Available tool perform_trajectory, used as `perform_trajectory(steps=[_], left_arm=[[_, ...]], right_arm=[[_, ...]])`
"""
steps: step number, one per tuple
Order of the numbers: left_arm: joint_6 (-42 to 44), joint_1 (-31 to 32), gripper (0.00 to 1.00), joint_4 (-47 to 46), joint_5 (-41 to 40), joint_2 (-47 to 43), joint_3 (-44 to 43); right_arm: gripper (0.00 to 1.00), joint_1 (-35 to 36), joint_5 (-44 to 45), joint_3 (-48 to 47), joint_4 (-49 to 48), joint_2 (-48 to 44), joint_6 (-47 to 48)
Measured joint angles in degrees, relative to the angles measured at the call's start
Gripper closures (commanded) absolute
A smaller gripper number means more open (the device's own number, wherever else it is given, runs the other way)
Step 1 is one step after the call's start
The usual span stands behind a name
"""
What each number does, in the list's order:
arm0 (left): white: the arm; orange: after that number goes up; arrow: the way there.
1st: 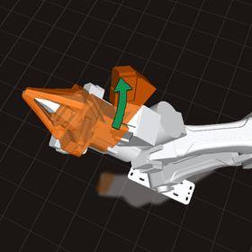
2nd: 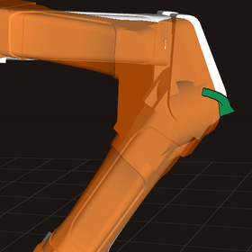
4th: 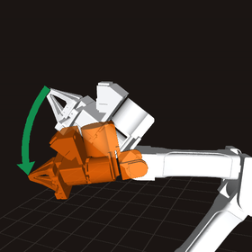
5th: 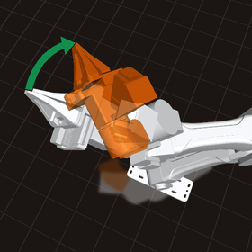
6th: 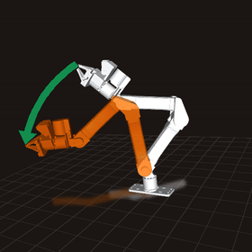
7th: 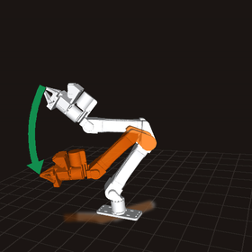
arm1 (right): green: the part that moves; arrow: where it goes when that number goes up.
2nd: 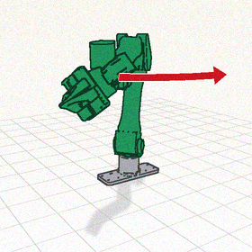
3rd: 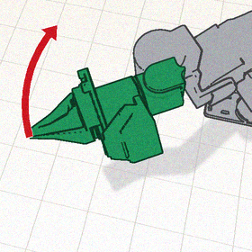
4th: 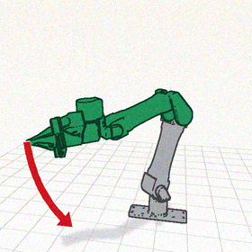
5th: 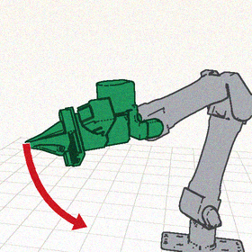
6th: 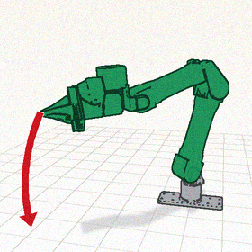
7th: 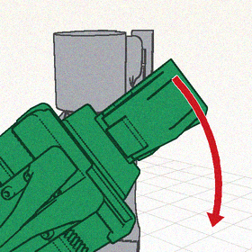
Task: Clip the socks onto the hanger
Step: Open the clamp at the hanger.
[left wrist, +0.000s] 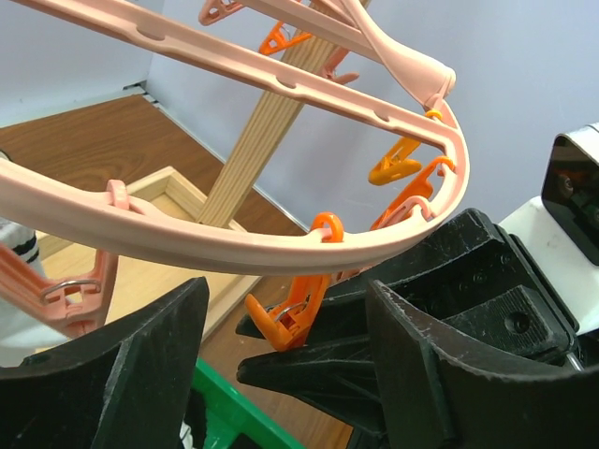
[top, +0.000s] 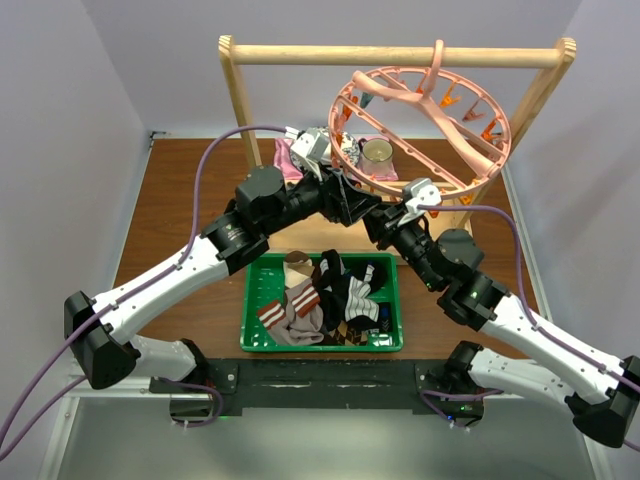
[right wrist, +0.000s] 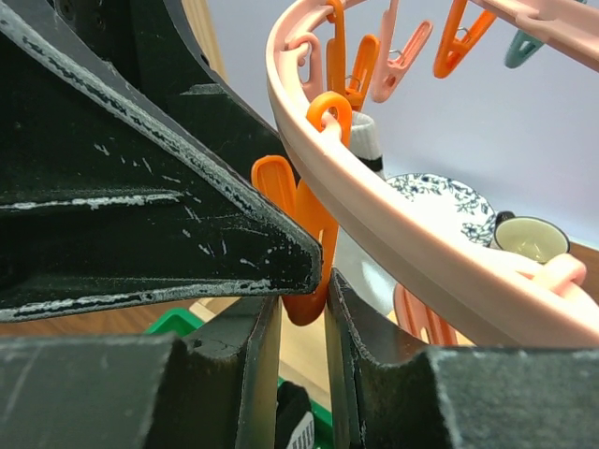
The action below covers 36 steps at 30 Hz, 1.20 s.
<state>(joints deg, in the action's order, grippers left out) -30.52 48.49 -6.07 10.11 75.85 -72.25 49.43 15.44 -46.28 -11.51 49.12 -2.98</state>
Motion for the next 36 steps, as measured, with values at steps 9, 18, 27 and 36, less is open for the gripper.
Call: perform_trajectory(steps=[9,18,27,36], left_arm=[[-0.7,0.0,0.54,2.7,-2.5,0.0,-1.3],[-0.9,-0.1,0.53,3.8,-4.8,0.0,-1.8],[-1.0,-0.1,0.60,4.2,-5.5,1.2,-3.2],[-0.9,-0.1,0.81,4.2,-5.9,2.4,-4.3]], right_arm=[[1.00,0.0,1.9,-0.3,-0.4,1.9,0.9],[1.00,0.0,3.2,-0.3,-2.5,3.9,2.0],[0.99,0.0,4.1,-0.3,-4.0,4.9,3.2],[0.80,0.0,4.6,-0.3,-4.3,4.9,3.1]])
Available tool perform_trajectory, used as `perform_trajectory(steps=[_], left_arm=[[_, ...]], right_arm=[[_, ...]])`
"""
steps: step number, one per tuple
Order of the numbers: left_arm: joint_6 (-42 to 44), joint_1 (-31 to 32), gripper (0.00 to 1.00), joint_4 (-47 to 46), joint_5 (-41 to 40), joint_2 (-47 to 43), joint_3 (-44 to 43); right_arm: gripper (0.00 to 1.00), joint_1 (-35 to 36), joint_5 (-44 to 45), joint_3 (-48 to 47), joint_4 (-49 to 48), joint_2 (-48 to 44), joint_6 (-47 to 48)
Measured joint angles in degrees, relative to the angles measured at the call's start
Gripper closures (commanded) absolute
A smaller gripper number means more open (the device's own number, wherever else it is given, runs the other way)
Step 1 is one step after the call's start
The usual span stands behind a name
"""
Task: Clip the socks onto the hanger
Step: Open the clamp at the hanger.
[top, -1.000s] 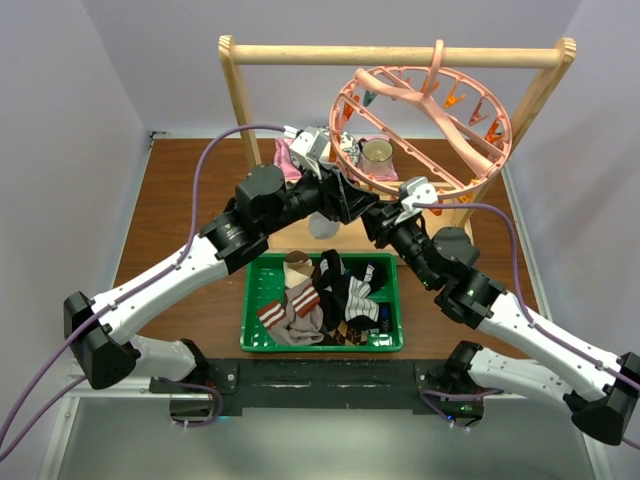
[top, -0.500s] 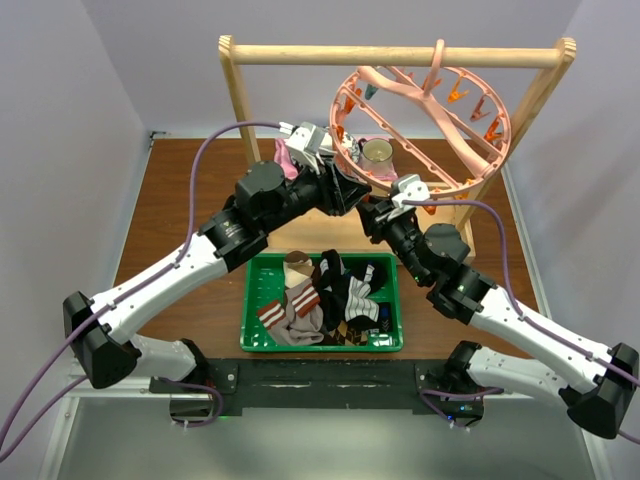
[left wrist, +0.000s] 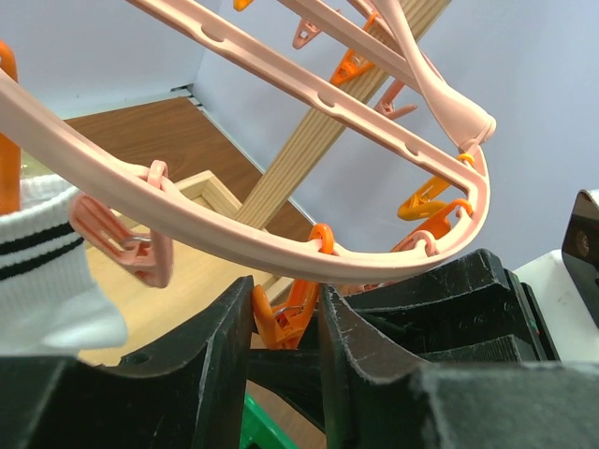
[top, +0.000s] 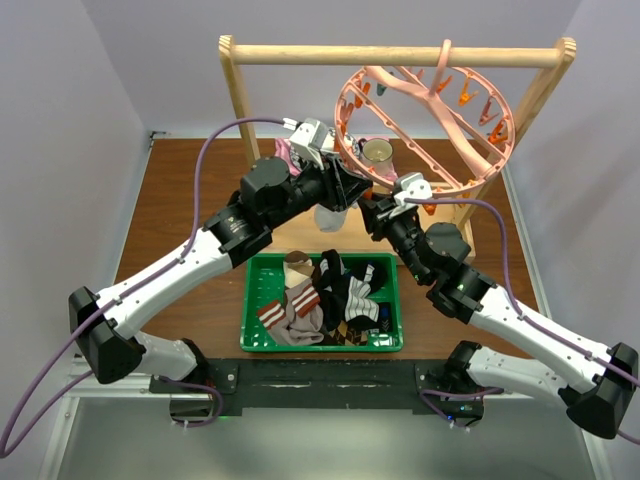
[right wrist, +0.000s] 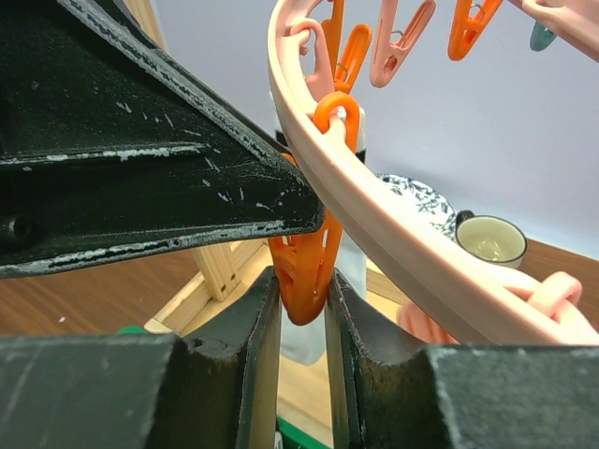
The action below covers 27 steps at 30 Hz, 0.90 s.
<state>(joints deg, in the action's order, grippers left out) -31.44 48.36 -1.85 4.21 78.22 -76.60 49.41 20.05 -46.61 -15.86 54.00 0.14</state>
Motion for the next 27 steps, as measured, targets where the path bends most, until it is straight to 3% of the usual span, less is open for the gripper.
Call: perform_trajectory(steps=[3,9,27], left_arm=[[0.0,0.0,0.87,0.3,0.0,0.1,-0.2],[0.1,0.0,0.94,0.8,0.0,0.2,-0.4],[0.5,0.0,1.00,0.9,0.3,0.2,-0.4]], right_arm=[[0.66,0.0,0.0,0.0,0.0,0.0,0.0],[0.52,0.0,-0.6,0.0,0.0,-0.4,-0.6],[0.55,0.1,-0.5,-0.5,-0.3,-1.8,2.4]])
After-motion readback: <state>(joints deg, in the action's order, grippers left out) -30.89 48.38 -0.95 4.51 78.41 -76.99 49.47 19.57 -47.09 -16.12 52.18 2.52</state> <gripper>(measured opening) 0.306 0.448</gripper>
